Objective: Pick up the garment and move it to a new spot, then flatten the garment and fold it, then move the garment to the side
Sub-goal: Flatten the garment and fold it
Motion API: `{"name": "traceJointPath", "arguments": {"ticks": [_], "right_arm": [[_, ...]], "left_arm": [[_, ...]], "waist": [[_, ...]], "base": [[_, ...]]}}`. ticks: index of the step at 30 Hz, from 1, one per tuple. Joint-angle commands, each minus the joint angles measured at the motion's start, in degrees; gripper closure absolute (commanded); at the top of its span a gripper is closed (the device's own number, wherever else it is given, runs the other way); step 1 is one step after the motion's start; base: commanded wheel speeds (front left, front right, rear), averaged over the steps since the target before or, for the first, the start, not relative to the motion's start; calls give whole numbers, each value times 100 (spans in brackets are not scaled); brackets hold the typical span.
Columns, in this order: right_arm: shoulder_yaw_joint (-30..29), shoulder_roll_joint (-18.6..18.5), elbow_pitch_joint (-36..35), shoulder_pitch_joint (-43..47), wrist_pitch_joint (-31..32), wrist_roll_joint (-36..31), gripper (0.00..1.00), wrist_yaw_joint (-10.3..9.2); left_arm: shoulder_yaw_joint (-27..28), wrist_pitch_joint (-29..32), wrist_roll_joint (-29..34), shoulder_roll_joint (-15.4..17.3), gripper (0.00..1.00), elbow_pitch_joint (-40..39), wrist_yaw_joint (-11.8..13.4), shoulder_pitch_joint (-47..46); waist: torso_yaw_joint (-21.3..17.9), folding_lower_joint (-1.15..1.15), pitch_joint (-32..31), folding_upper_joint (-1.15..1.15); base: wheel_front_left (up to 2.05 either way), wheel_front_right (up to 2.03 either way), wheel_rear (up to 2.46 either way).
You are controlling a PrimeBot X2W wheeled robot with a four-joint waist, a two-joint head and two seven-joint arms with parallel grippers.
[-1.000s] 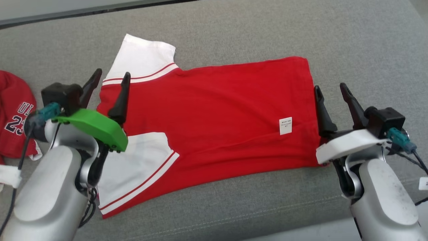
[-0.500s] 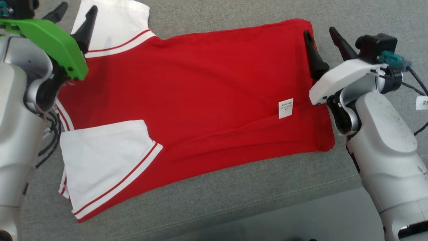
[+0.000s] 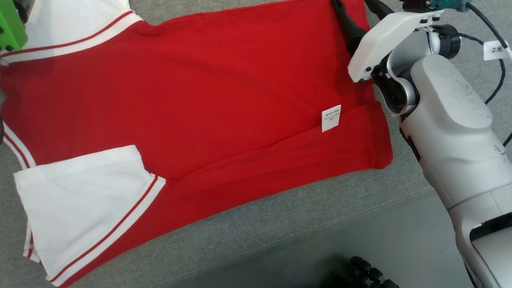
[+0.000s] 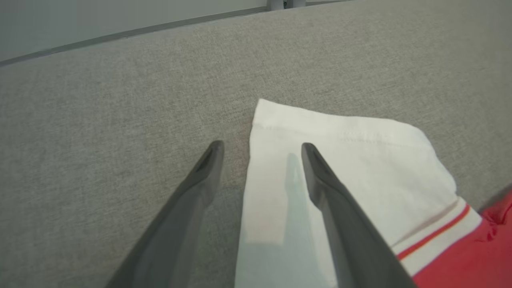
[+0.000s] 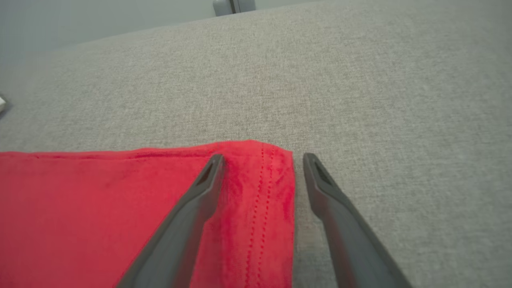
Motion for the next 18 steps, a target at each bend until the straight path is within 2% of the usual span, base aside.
{"name": "traceJointPath", "arguments": {"ticks": [1,7,15,16,17,18], "right_arm": [[83,6,57,-117,58,124,0,-6],[411,-7,197,-365,136,415,0,-6],[873,-57,170,-567,246,753,0,-7],[924,-66,147,-588,256,799,3,-7],[969,-83,124,-609,267,842,16,-7],[1037,-104,102,-621,295,881,47,-7]], "left_arm": [[-74,63,-90,94,0,24,-11,-114],[-304,81,-315,357,0,125,-7,-254],[-570,173,-625,488,0,309,-3,-378],[-635,236,-671,496,0,332,-2,-377],[-667,279,-728,503,0,359,-2,-371],[-704,342,-779,503,0,385,-3,-373]], "waist": [[-197,-1,233,0],[-287,-1,398,0],[-400,-1,535,0],[-411,-1,541,0],[-422,-1,547,0],[-427,-1,549,0]], "base": [[0,0,0],[0,0,0],[0,0,0],[0,0,0],[0,0,0],[0,0,0]]}}
